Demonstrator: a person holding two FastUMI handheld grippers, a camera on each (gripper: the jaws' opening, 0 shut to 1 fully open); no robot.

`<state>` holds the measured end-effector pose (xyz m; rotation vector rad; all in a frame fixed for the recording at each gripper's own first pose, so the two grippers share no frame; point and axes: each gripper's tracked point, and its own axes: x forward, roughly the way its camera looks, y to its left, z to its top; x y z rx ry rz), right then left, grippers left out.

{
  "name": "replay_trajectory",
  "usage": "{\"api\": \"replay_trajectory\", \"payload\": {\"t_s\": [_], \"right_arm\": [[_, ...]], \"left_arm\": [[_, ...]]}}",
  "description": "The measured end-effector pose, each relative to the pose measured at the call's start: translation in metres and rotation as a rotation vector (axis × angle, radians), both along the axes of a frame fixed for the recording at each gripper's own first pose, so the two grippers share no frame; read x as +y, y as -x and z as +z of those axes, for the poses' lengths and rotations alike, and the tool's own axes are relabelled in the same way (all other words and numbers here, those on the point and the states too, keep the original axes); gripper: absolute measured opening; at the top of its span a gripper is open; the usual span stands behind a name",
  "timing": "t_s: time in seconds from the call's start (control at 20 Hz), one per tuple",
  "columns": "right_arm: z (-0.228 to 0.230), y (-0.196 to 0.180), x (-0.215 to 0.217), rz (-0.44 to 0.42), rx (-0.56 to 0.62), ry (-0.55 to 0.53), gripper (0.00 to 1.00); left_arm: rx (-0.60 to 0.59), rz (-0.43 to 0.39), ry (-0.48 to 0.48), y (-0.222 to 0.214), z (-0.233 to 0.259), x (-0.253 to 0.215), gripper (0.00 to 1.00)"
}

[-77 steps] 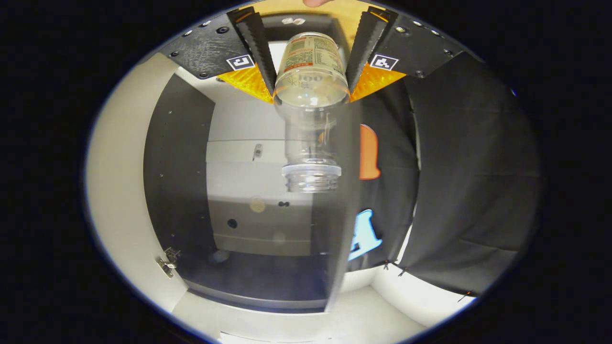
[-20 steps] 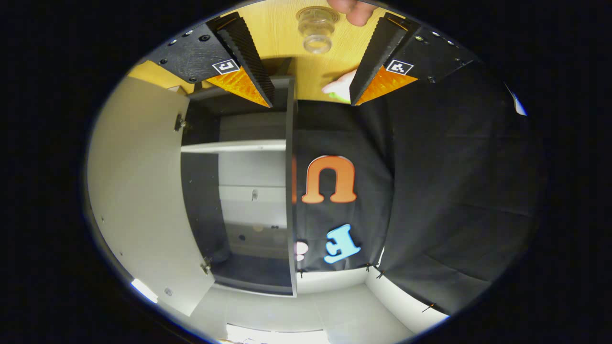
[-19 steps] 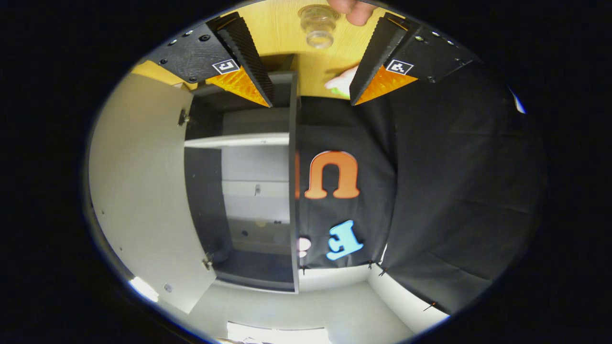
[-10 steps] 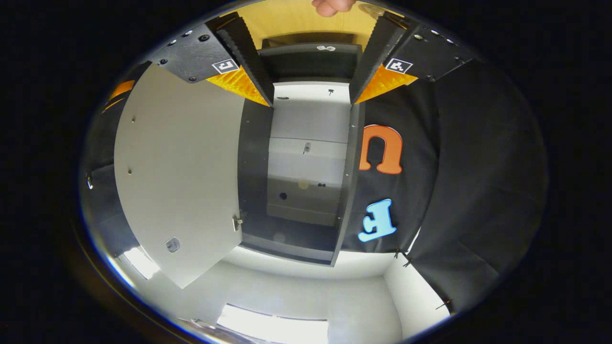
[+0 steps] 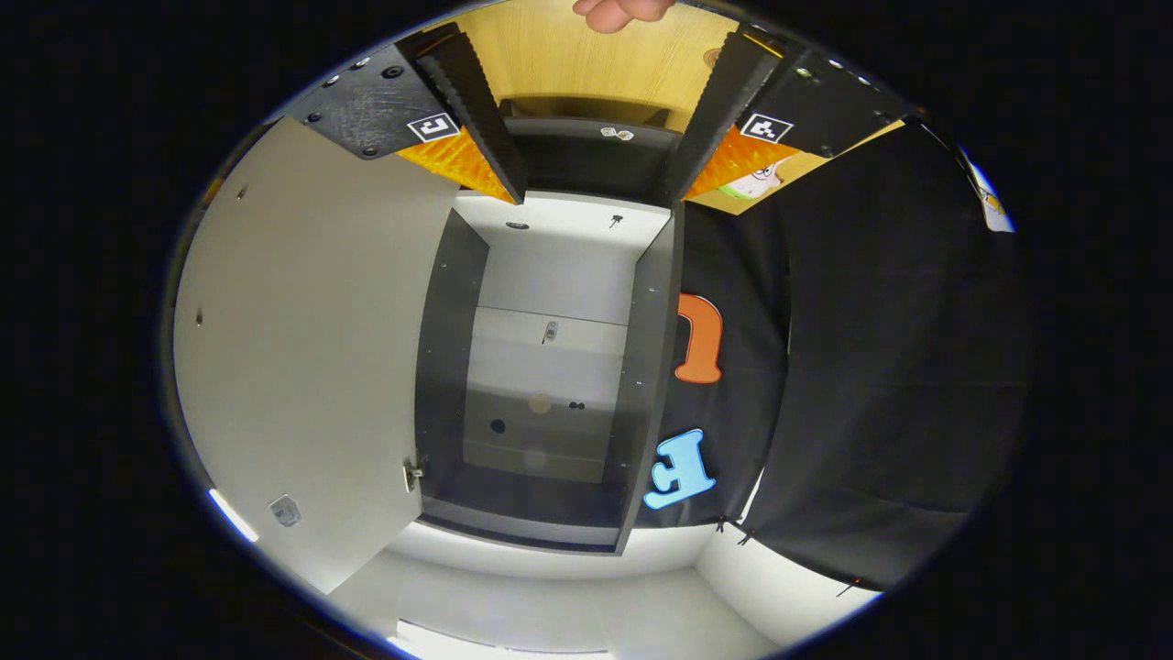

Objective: Open the cabinet door with the right hand, grasp the bottle in the cabinet with the left hand and place it on the coaster, then close the cabinet door with the right hand.

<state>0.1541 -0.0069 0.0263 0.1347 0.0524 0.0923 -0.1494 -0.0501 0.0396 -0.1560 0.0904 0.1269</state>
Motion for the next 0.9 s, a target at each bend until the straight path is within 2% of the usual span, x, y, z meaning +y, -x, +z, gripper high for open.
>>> {"api": "replay_trajectory", "payload": {"t_s": [0.05,0.1,0.15,0.2,0.35,0.55,0.8,0.85,0.9], "right_arm": [[0.007,-0.001,0.006,-0.011,-0.015,0.016,0.96],[0.003,0.005,0.001,-0.041,-0.019,0.03,1.0],[0.001,0.006,-0.002,-0.084,-0.02,0.032,0.84],[0.003,0.01,-0.002,-0.116,-0.027,0.032,0.91],[0.017,0.014,0.008,-0.147,-0.056,-0.023,0.91],[0.026,0.012,0.051,-0.076,-0.079,0.011,0.91],[0.03,0.002,0.12,0.058,-0.089,0.077,0.91],[0.032,0.0,0.131,0.077,-0.093,0.094,0.88],[0.033,-0.001,0.141,0.094,-0.094,0.108,0.91]], "left_arm": [[0.008,-0.001,0.0,-0.004,-0.002,0.004,0.95],[0.017,0.002,-0.018,-0.006,-0.003,0.009,0.95],[0.028,0.018,-0.052,-0.008,-0.003,0.019,0.95],[0.039,0.026,-0.085,-0.011,-0.007,0.029,0.95],[0.055,-0.001,-0.112,-0.018,-0.015,0.039,0.95],[0.038,-0.014,-0.132,-0.018,-0.014,0.046,0.95],[0.018,-0.011,-0.145,-0.013,-0.011,0.057,0.95],[0.007,-0.02,-0.143,-0.011,-0.01,0.059,0.95],[0.001,-0.023,-0.14,-0.008,-0.01,0.063,0.95]]}}
